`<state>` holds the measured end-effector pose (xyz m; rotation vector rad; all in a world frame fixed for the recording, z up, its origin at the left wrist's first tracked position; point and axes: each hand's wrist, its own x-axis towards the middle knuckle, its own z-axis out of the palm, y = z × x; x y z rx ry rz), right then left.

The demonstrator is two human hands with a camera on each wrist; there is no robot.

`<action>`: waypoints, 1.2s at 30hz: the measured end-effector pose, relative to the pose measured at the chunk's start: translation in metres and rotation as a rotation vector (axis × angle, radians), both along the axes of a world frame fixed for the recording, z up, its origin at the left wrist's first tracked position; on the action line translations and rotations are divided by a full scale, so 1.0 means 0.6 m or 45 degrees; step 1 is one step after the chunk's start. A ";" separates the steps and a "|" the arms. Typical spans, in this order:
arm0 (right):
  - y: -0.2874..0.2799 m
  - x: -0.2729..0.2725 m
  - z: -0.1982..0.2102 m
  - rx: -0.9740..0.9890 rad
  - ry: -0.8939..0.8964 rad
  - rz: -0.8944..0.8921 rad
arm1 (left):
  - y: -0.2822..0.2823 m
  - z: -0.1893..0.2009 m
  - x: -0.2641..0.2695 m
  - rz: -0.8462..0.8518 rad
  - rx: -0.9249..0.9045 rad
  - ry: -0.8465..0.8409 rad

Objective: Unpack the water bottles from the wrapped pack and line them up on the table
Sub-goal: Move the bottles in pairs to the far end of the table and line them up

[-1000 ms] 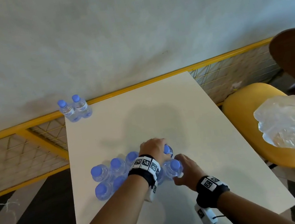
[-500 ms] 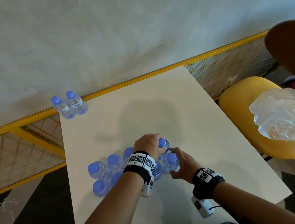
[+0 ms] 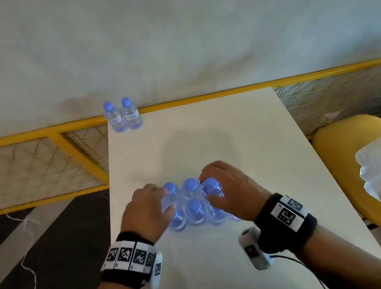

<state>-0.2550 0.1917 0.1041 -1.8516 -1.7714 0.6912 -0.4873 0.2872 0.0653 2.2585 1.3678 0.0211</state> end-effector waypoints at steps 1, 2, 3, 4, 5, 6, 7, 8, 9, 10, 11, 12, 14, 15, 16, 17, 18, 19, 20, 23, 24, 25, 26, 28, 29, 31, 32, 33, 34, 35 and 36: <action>0.029 -0.027 0.000 -0.038 -0.012 0.086 | 0.000 -0.005 -0.024 0.026 -0.028 0.030; 0.061 -0.053 -0.006 -0.078 -0.029 0.177 | -0.001 -0.010 -0.043 0.038 -0.050 0.065; 0.092 -0.080 -0.016 -0.129 -0.055 0.259 | -0.003 -0.016 -0.059 0.046 -0.070 0.107; 0.123 -0.107 -0.024 -0.199 -0.088 0.330 | -0.007 -0.022 -0.070 0.044 -0.092 0.120; 0.151 -0.132 -0.029 -0.284 -0.141 0.385 | -0.011 -0.029 -0.079 0.039 -0.094 0.119; 0.176 -0.156 -0.034 -0.355 -0.215 0.438 | -0.016 -0.038 -0.085 0.030 -0.085 0.117; 0.197 -0.178 -0.039 -0.406 -0.296 0.489 | -0.019 -0.045 -0.088 0.028 -0.081 0.127; 0.215 -0.196 -0.044 -0.432 -0.376 0.540 | -0.021 -0.052 -0.090 0.034 -0.073 0.119; 0.229 -0.211 -0.053 -0.454 -0.453 0.583 | -0.021 -0.060 -0.091 0.045 -0.068 0.104; 0.242 -0.221 -0.063 -0.481 -0.517 0.621 | -0.021 -0.066 -0.090 0.056 -0.069 0.079; 0.251 -0.229 -0.072 -0.517 -0.566 0.649 | -0.021 -0.070 -0.089 0.067 -0.070 0.068; 0.261 -0.237 -0.083 -0.539 -0.609 0.672 | -0.021 -0.076 -0.088 0.075 -0.066 0.062; 0.271 -0.244 -0.098 -0.548 -0.670 0.677 | -0.020 -0.082 -0.085 0.081 -0.045 0.065; 0.276 -0.248 -0.101 -0.543 -0.707 0.670 | -0.017 -0.084 -0.086 0.096 -0.042 0.069; 0.280 -0.248 -0.107 -0.526 -0.726 0.656 | -0.013 -0.085 -0.089 0.113 -0.045 0.069; 0.283 -0.246 -0.110 -0.499 -0.736 0.650 | -0.009 -0.086 -0.092 0.125 -0.049 0.062; 0.284 -0.242 -0.112 -0.469 -0.729 0.636 | -0.006 -0.085 -0.096 0.133 -0.051 0.051; 0.288 -0.237 -0.112 -0.442 -0.718 0.606 | 0.000 -0.082 -0.102 0.150 -0.051 0.041; 0.293 -0.231 -0.107 -0.419 -0.703 0.570 | 0.008 -0.077 -0.109 0.170 -0.043 0.032; 0.327 -0.207 -0.079 -0.360 -0.624 0.433 | 0.049 -0.055 -0.129 0.233 -0.017 -0.021; 0.343 -0.198 -0.066 -0.352 -0.579 0.389 | 0.072 -0.045 -0.131 0.247 -0.015 -0.046; 0.361 -0.188 -0.053 -0.335 -0.547 0.351 | 0.097 -0.035 -0.132 0.265 -0.004 -0.069; 0.378 -0.179 -0.040 -0.320 -0.524 0.313 | 0.127 -0.022 -0.132 0.292 0.001 -0.096; 0.413 -0.162 -0.015 -0.310 -0.473 0.220 | 0.193 0.002 -0.130 0.348 0.007 -0.156; 0.431 -0.154 -0.006 -0.303 -0.440 0.171 | 0.230 0.010 -0.127 0.359 0.004 -0.168; 0.472 -0.141 0.004 -0.296 -0.410 0.116 | 0.306 0.011 -0.118 0.341 0.017 -0.118; 0.492 -0.137 0.004 -0.307 -0.426 0.116 | 0.343 0.007 -0.111 0.330 0.027 -0.085; 0.514 -0.136 0.000 -0.320 -0.451 0.121 | 0.377 0.003 -0.102 0.324 0.036 -0.063; 0.532 -0.137 -0.005 -0.346 -0.482 0.121 | 0.408 -0.002 -0.093 0.312 0.036 -0.044; 0.548 -0.138 -0.016 -0.371 -0.497 0.116 | 0.436 -0.008 -0.084 0.303 0.031 -0.023; 0.564 -0.137 -0.033 -0.388 -0.511 0.111 | 0.461 -0.014 -0.074 0.293 0.017 0.000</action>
